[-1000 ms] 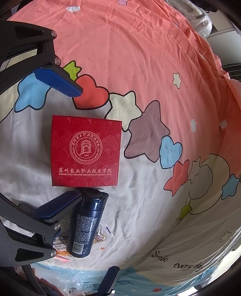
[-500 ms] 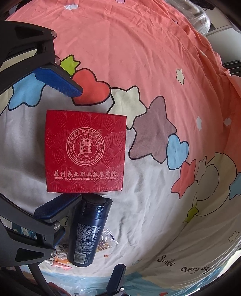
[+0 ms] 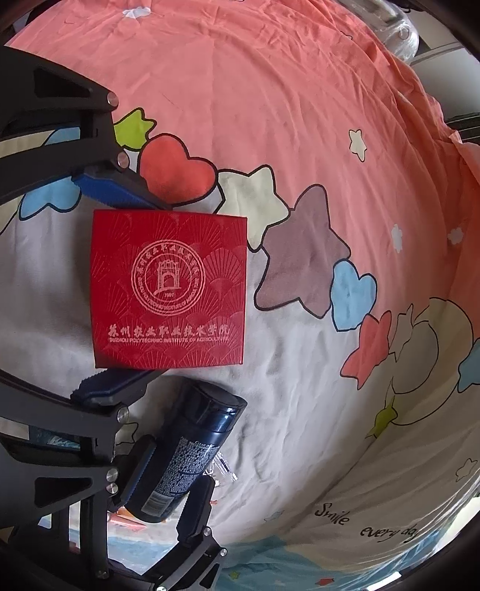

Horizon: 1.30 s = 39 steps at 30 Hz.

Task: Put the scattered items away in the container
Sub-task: 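Close left tool on the red box while right tool closes on the blue can, then lift the red box with left tool while right tool lifts the blue can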

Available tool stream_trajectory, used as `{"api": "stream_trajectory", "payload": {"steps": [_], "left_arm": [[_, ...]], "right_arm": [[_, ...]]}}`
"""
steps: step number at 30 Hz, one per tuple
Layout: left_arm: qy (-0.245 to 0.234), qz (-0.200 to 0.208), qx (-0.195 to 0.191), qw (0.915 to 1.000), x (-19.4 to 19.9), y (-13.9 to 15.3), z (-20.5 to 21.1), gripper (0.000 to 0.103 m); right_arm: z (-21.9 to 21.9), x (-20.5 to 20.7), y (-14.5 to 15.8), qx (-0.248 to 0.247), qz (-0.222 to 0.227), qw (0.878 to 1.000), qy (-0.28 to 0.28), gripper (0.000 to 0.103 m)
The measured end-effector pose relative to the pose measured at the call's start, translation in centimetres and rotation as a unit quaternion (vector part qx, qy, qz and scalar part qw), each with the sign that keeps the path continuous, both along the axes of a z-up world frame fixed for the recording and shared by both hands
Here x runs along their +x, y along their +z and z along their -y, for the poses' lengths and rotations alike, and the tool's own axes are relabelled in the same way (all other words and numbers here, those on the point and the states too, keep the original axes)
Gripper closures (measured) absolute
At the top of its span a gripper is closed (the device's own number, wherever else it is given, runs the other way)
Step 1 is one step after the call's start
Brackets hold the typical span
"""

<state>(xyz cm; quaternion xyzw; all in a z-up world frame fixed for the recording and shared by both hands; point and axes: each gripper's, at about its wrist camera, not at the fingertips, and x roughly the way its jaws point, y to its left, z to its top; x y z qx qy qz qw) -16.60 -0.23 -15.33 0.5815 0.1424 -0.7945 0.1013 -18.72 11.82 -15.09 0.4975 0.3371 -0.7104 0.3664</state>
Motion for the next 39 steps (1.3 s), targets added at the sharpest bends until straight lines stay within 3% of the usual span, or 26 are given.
{"api": "stream_trajectory", "payload": {"steps": [12,39], "left_arm": [[0.006,-0.008,0.007,0.9999,0.5,1.7,1.1,0.030],[-0.025,-0.033,0.010,0.9991,1.5,7.3,0.2,0.030]], "right_arm": [[-0.5,-0.1,2.1,-0.061,0.015,0.998,-0.033,0.064],[-2.9,3.2,8.9,-0.093,-0.030,0.992,-0.075,0.065]]}}
